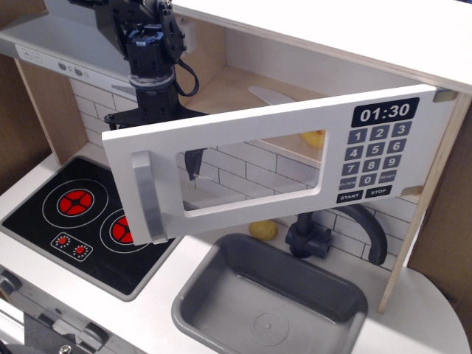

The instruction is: Close microwave

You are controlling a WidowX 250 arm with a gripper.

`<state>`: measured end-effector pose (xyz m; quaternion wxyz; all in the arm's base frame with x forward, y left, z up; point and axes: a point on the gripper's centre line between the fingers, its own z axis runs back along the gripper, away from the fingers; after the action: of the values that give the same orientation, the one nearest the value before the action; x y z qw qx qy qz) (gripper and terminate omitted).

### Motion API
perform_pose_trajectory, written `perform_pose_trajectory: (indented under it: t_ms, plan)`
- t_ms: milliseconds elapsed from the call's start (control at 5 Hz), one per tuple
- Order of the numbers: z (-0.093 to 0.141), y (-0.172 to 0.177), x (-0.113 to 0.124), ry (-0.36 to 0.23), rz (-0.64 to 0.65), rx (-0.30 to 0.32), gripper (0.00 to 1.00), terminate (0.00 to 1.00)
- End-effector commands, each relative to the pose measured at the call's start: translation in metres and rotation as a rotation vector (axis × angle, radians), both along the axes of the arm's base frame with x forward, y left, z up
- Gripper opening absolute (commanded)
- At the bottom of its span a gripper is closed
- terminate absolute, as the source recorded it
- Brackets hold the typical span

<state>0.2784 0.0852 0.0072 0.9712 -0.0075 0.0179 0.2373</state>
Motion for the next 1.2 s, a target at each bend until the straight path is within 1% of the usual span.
perform_pose_trajectory:
  t_ms: [0,200,400,800,1000]
  plan:
    - [0.0,0.0,0.0,0.0,0.0,0.0,1.0,0.0]
    - [0.027,-0.017,0.011,-0.014,-0.095,-0.029,1.0,0.0]
    - [0.051,-0.036,0.011,-0.024,-0.2,-0.055,1.0,0.0]
    - [0.106,-0.076,-0.004,-0.095,-0.459,-0.09,1.0,0.0]
    - [0.129,-0.087,-0.009,-0.179,-0.518,-0.098,1.0,0.0]
